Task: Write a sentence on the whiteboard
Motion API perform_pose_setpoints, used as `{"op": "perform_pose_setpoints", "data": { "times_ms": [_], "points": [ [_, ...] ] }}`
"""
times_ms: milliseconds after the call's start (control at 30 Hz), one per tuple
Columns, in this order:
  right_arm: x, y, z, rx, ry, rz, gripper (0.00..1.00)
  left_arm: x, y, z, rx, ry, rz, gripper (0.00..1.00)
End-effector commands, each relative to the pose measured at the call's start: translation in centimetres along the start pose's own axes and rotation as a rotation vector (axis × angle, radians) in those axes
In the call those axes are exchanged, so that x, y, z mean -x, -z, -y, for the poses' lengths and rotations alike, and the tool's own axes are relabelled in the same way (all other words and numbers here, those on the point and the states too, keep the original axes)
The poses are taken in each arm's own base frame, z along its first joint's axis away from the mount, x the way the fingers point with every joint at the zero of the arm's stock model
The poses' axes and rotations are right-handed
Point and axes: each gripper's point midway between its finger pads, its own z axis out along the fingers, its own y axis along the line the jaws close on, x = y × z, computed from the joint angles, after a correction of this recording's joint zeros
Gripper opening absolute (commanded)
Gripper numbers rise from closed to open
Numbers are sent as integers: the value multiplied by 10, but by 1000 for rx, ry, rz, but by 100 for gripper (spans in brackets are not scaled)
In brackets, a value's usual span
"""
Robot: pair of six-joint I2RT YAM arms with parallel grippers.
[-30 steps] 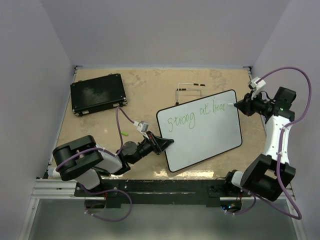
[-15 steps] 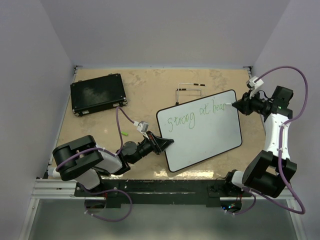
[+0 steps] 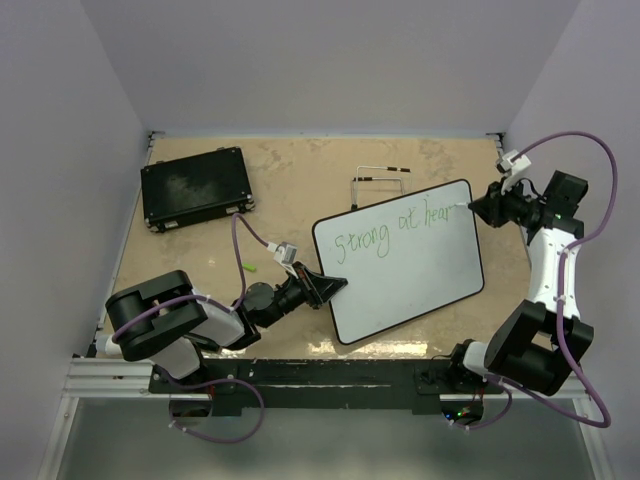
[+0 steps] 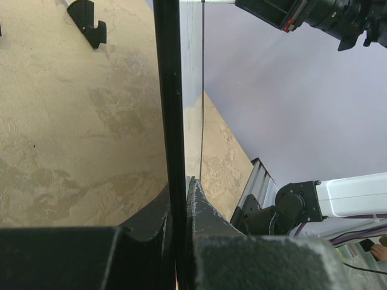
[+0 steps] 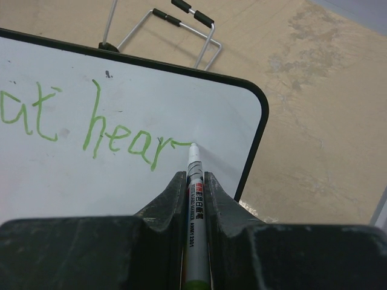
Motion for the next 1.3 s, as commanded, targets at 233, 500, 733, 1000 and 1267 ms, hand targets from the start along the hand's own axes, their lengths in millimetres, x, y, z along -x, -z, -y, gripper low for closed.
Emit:
{"op": "perform_pose_setpoints", "data": {
  "times_ms": [233, 500, 733, 1000, 1267],
  "points": [
    [16, 4, -7, 20, 54, 54, 0, -9, 5, -2, -47, -149, -28, 0],
    [28, 4, -2, 2, 64, 83, 0, -8, 5, -1, -51, -147, -25, 0],
    [14, -4, 3, 17, 40, 52, 0, -8, 4, 0, -57, -148, -24, 0],
    [-1, -4, -4, 51, 40, 4, 0, -8, 2, 2, -63, -148, -24, 0],
    [-17, -1, -11, 67, 53, -45, 0, -9, 0, 1, -63, -144, -28, 0]
  ]
}}
